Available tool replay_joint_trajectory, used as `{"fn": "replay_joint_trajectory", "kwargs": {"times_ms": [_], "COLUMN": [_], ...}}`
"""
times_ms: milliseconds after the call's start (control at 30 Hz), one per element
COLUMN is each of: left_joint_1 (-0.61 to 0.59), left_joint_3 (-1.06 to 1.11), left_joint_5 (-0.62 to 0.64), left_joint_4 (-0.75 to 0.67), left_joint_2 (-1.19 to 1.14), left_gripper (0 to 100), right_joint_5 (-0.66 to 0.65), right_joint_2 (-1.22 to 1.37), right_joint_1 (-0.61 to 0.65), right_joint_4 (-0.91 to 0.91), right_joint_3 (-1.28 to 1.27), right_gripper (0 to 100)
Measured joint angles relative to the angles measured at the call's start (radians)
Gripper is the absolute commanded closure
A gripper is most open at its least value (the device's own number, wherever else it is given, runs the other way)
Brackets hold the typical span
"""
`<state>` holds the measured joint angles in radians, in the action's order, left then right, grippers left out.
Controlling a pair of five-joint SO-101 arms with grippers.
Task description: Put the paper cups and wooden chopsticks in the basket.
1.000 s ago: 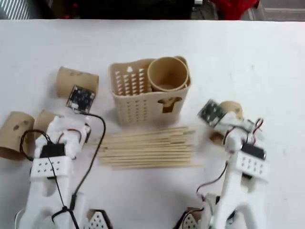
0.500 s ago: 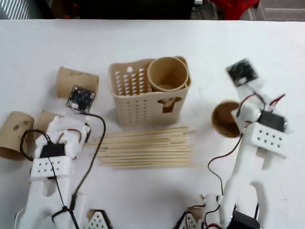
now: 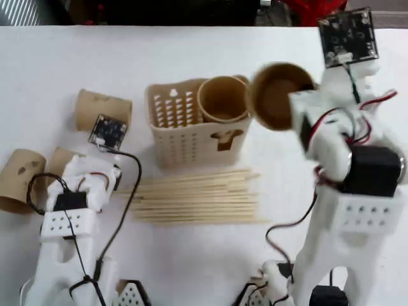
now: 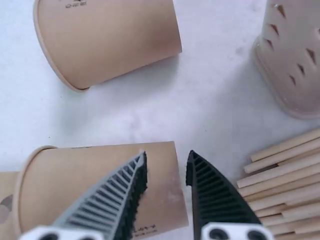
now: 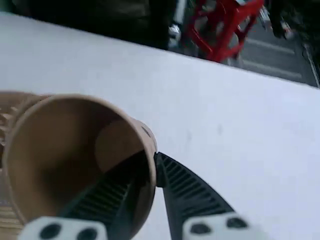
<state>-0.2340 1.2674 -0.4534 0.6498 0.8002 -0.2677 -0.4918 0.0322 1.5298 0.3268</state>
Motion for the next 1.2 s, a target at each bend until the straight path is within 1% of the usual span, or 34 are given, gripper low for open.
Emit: {"fn": "replay_joint_trajectory", "kwargs": {"times_ms": [100, 167, 300, 367, 467, 667, 733, 933, 1000, 1133, 1200], "left_joint_1": [0.0, 0.0, 0.0, 0.0, 0.0, 0.0, 0.0, 0.0, 0.0, 0.0, 0.0], "left_joint_3": [0.0, 0.0, 0.0, 0.0, 0.0, 0.002, 0.002, 0.002, 0.002, 0.002, 0.002], "left_joint_5": [0.0, 0.0, 0.0, 0.0, 0.0, 0.0, 0.0, 0.0, 0.0, 0.0, 0.0], "left_joint_4": [0.0, 0.0, 0.0, 0.0, 0.0, 0.0, 0.0, 0.0, 0.0, 0.0, 0.0], "left_joint_2": [0.0, 0.0, 0.0, 0.0, 0.0, 0.0, 0.0, 0.0, 0.0, 0.0, 0.0], "left_gripper": [85, 85, 85, 85, 85, 85, 85, 85, 85, 85, 85], "right_joint_5": [0.089, 0.127, 0.15, 0.155, 0.196, 0.23, 0.233, 0.233, 0.233, 0.233, 0.233], "right_joint_2": [-0.002, -0.002, 0.02, 0.057, 0.1, 0.147, 0.169, 0.222, 0.222, 0.21, 0.173], "right_joint_1": [0.106, 0.141, 0.189, 0.193, 0.187, 0.192, 0.189, 0.192, 0.189, 0.19, 0.19], "right_joint_4": [-0.002, -0.017, -0.091, -0.121, -0.175, -0.207, -0.207, -0.207, -0.207, -0.207, -0.207], "right_joint_3": [0.058, 0.06, -0.009, -0.055, -0.107, -0.118, -0.118, -0.12, -0.12, -0.12, -0.12], "right_gripper": [98.1, 98.1, 98.1, 98.1, 98.1, 97.6, 94.7, 74.5, 70.8, 70.6, 74.7]}}
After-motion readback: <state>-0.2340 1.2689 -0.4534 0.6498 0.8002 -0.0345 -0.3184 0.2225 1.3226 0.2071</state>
